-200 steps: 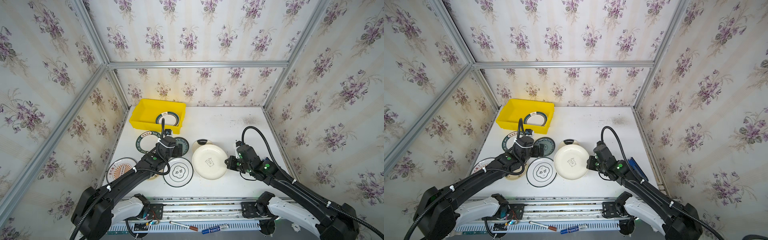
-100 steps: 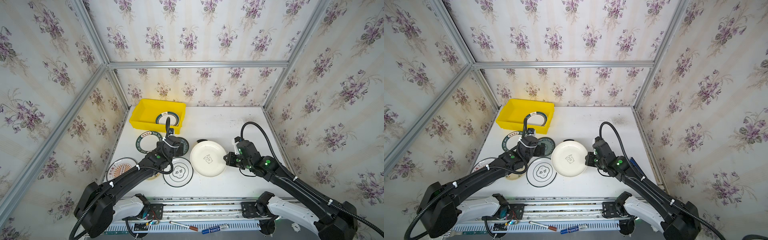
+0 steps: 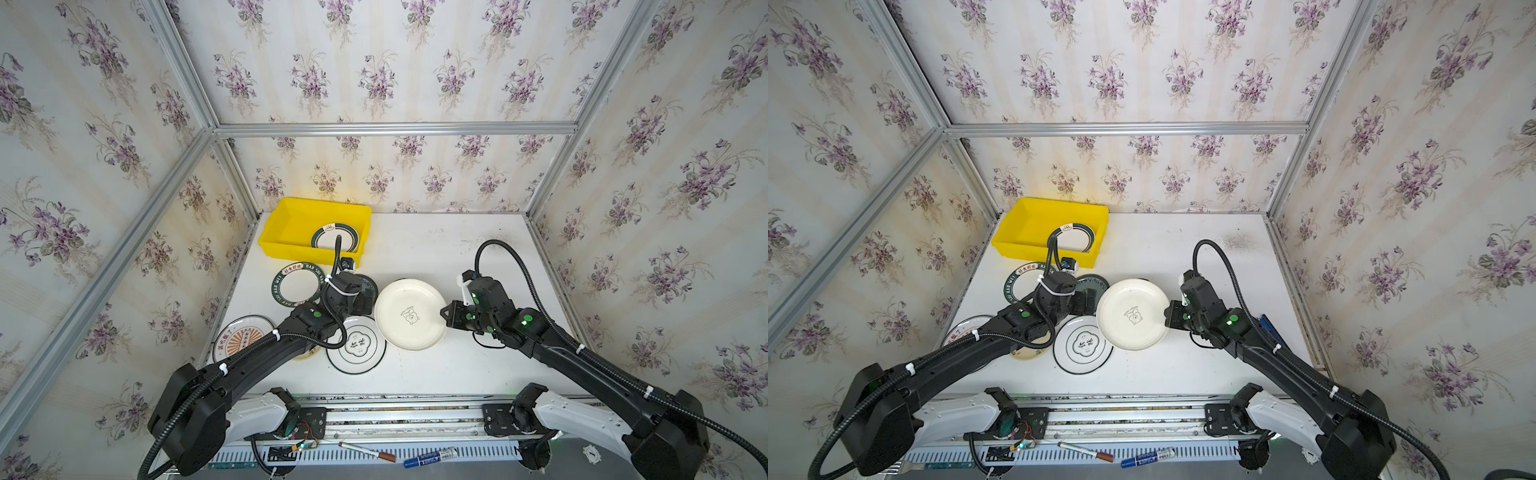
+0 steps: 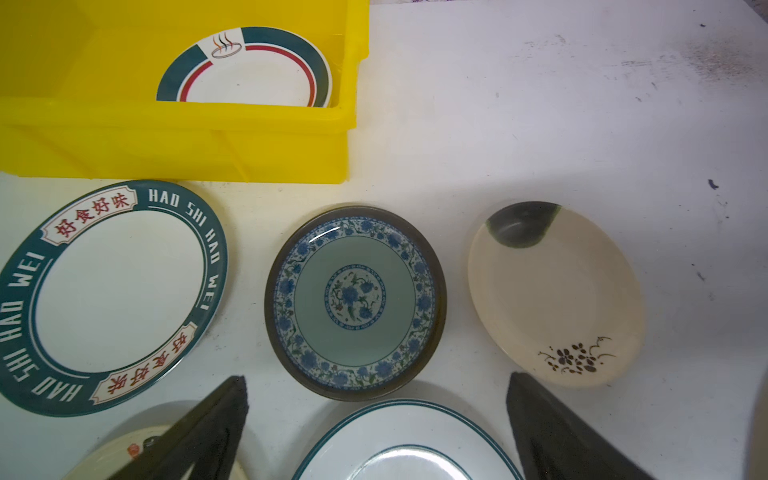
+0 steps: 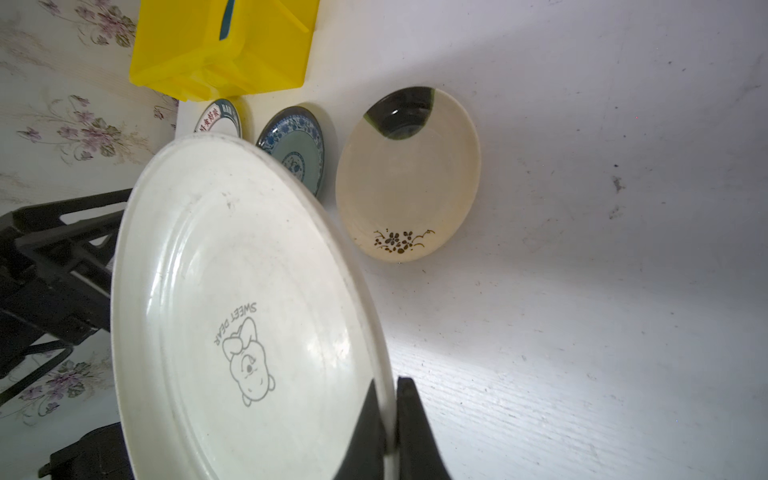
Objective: Place the plates into the plastic bin on the countertop
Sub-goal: 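Tilt the plate upright toward the left gripper while the left gripper approaches, then grasp the upright plate rim with the left gripper beside the right gripper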
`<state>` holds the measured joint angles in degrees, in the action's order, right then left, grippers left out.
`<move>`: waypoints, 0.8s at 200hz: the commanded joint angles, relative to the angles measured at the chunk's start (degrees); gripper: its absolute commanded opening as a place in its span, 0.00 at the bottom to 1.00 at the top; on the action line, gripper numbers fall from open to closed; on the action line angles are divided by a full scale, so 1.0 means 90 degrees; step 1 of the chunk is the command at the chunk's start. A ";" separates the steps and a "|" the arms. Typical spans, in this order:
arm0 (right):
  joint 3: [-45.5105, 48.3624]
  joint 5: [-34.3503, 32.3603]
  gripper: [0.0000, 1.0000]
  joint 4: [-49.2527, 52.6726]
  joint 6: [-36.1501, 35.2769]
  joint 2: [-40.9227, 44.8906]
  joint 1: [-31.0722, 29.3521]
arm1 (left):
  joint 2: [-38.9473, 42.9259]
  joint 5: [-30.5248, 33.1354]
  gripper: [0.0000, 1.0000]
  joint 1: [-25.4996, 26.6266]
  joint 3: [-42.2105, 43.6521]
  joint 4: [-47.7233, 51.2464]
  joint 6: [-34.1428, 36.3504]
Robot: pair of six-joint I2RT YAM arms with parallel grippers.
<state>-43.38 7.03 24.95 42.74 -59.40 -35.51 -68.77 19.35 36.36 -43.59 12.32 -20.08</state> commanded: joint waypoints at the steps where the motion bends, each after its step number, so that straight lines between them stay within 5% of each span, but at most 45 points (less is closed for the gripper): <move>1: -0.0214 0.0011 0.00 -0.0206 -0.0162 -0.0148 0.0000 | 0.0076 -0.0289 1.00 -0.0012 0.0053 -0.0205 -0.0032; 59: -0.0491 -0.0506 0.00 0.0135 -0.0420 -0.0415 0.0000 | 0.0756 -0.0715 1.00 -0.0008 0.0402 -0.0605 -0.0056; 106: -0.0546 -0.0332 0.00 -0.0323 -0.0403 -0.0653 0.0000 | 0.1068 -0.1791 1.00 -0.0007 0.0707 -0.1310 0.0018; 160: -0.0542 -0.0166 0.00 -0.0787 -0.0355 -0.0719 0.0000 | 0.0876 -0.2256 1.00 -0.0007 0.0703 -0.1495 -0.0062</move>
<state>-47.22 4.29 22.31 39.35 -65.54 -35.51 -60.29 2.46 36.36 -37.28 1.83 -20.25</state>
